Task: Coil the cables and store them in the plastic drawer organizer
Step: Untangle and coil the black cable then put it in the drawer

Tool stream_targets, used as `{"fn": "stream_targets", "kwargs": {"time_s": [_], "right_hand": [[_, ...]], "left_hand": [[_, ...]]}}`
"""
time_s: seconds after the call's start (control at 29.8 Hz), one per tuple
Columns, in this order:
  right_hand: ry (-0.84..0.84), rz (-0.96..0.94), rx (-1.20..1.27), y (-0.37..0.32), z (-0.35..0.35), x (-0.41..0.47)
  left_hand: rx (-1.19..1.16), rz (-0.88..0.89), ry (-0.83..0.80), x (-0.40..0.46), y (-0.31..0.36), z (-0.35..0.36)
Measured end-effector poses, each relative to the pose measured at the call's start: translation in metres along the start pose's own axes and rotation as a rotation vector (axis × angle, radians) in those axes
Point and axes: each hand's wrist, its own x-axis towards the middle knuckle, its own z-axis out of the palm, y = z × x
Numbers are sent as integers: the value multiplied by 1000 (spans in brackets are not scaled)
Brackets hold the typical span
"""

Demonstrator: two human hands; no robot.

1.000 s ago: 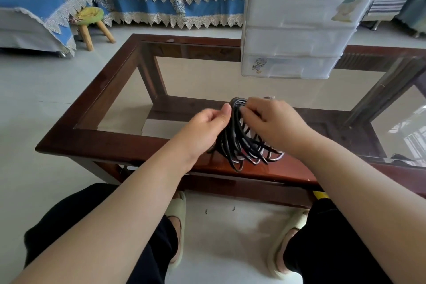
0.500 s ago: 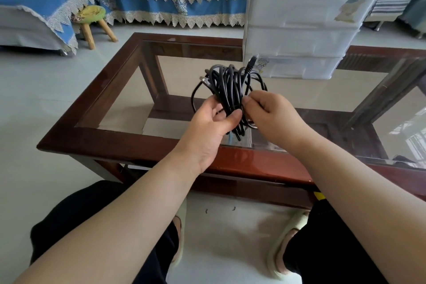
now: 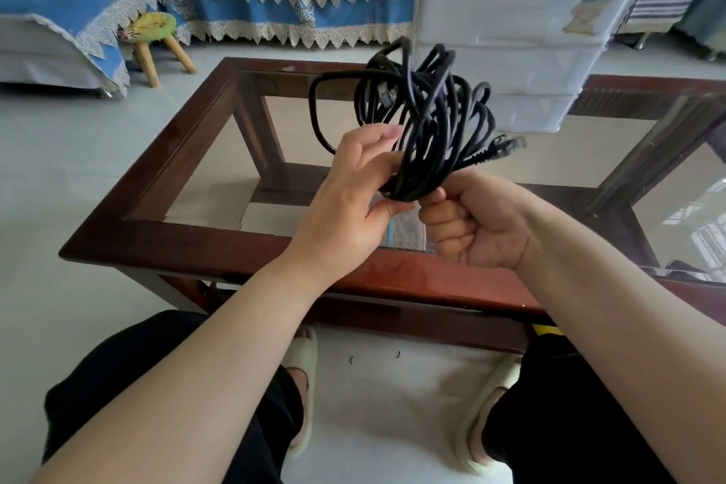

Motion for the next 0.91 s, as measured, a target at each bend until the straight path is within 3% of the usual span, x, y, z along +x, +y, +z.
{"fn": "stream_targets", "kwargs": {"time_s": [0.1, 0.17, 0.23, 0.44, 0.57, 0.7, 0.84, 0.91], "right_hand": [[-101, -16, 45, -4, -3, -6], [-208, -26, 72, -8, -5, -12], [-203, -68, 17, -10, -6, -17], [268, -467, -517, -1, 7, -12], [522, -649, -620, 8, 16, -2], [519, -602, -539, 14, 17, 7], [271, -415, -178, 12, 9, 11], [303, -369, -269, 9, 2, 10]], "left_hand": [[-114, -125, 37, 2, 0, 5], [-350, -293, 25, 3, 0, 5], [-575, -413, -2, 3, 4, 4], [-704, -519, 17, 2, 11, 8], [-520, -548, 80, 0, 7, 11], [-394, -530, 84, 1, 8, 12], [-383, -557, 44, 0, 5, 12], [-470, -575, 29, -3, 5, 14]]}}
